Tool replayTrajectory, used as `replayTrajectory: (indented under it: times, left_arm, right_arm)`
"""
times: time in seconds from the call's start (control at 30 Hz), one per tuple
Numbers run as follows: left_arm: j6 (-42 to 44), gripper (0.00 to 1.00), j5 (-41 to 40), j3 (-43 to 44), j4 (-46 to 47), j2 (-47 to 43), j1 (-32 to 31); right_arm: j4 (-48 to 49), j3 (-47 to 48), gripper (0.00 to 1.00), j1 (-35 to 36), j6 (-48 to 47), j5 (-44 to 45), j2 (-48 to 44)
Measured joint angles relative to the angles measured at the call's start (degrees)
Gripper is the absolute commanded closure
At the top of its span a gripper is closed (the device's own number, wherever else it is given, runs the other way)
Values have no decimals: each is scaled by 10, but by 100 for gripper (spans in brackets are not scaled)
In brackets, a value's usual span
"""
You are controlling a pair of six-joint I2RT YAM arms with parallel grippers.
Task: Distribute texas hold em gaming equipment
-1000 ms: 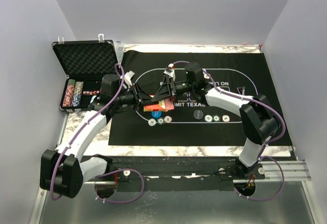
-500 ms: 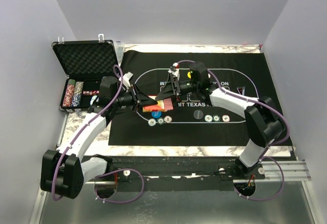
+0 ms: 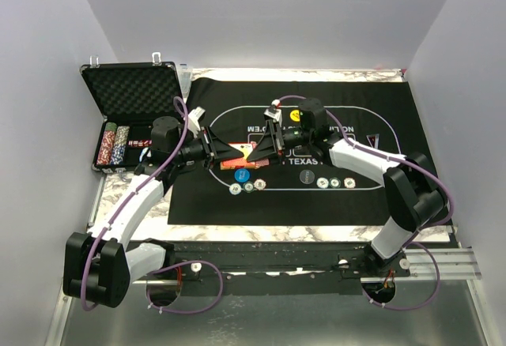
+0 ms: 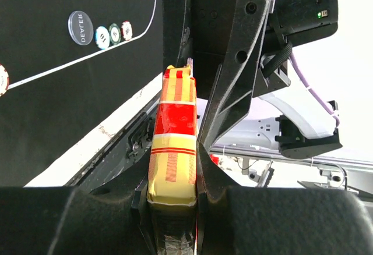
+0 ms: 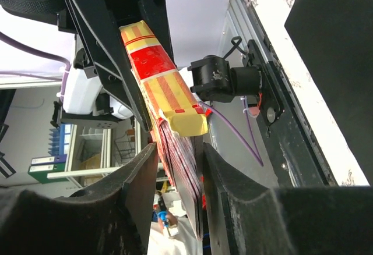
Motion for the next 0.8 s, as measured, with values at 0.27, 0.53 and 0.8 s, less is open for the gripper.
replayTrajectory:
  times: [0.27,0.53,0.8]
  left_arm:
    - [-22,59,16,-5,30,-2,5]
    - [50,2,12,12,-16,-12,7]
    - [409,2,-4,203,-239,-12,72]
  right_arm:
    - [31,0,99,-2,24,-17,0]
    - [38,0,99,-2,22,-19,0]
    - [-86,2,99,-4,-102,4,-22]
